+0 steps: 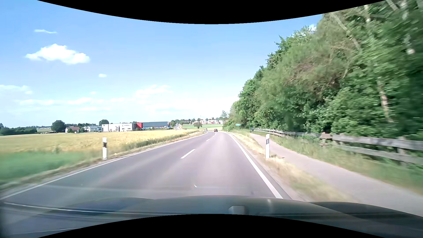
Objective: Follow the waypoints while adhering to traffic rules and regulations
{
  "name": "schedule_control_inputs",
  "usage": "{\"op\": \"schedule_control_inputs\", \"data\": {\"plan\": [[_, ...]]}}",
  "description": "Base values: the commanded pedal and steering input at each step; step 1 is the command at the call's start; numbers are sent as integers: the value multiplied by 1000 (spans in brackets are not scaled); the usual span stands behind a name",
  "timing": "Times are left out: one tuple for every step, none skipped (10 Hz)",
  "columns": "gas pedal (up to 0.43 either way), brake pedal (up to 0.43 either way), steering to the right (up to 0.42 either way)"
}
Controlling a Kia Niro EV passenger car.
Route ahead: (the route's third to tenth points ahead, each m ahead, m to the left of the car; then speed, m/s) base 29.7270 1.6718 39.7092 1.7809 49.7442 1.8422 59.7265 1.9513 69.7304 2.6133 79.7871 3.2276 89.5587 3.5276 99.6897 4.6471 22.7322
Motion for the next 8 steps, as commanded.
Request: {"op": "schedule_control_inputs", "data": {"plan": [[20,6,3],[20,6,2],[20,6,1],[20,6,0],[20,6,0],[20,6,-2],[20,6,-3],[20,6,-4]]}}
